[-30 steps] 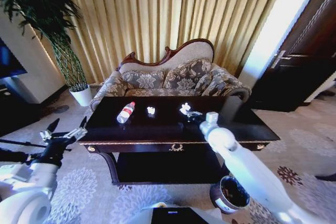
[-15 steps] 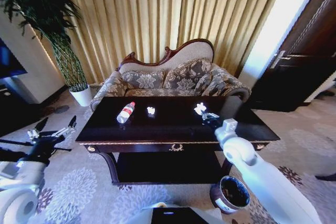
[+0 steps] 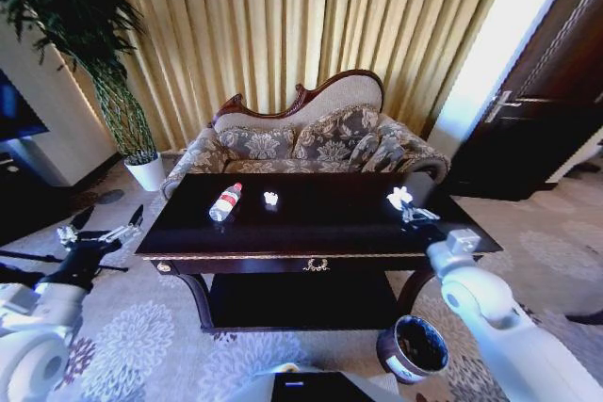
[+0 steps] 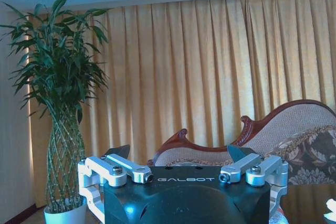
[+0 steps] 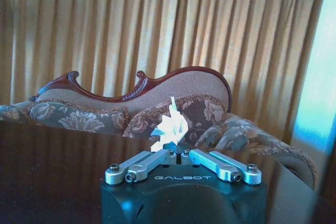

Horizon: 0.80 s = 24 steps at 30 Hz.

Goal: Move to the front of the table and place the trash on the table into the trash bin.

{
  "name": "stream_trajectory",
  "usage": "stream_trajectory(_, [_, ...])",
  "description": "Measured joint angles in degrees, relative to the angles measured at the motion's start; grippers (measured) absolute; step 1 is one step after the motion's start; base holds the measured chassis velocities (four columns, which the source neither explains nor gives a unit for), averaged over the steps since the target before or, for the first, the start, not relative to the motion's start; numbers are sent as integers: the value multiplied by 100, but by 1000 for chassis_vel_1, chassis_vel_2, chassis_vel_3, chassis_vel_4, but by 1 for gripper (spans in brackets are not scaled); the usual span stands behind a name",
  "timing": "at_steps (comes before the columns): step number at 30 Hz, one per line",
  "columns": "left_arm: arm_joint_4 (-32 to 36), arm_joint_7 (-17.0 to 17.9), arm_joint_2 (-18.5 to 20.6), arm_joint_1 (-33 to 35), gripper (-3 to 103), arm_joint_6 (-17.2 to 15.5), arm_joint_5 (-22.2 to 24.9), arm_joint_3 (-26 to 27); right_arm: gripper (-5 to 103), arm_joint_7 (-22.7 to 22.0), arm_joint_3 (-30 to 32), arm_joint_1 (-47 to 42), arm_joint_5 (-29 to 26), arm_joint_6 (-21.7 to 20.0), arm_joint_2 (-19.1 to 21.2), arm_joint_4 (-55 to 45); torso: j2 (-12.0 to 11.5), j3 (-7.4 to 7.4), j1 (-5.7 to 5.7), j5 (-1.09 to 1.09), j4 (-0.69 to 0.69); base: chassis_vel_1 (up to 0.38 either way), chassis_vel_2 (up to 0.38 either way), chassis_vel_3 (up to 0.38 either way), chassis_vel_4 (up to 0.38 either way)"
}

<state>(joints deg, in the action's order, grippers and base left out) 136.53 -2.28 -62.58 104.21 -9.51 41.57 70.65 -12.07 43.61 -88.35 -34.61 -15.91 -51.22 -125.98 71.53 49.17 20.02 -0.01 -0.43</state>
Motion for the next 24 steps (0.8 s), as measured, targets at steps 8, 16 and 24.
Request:
stream_trajectory(8, [67,-6,-73,-38,100,2,18,-16,0,-119,365,-603,-310,3,-105,-437,-1,0,0,-1,0,0,0,0,0])
stream_trajectory(16, [66,-6,-119,-108,100,-37,-3,-80,0,-133,332,-638,-281,3,-255,-520,-1,0,1,0,0,0,0,0,0])
stream_trajectory(24, [94,-9,-188,-117,100,-73,-39,-123,0,-153,160,-502,-240,-2,-291,-475,-1,0,1,0,-1,31,-38,-49,37])
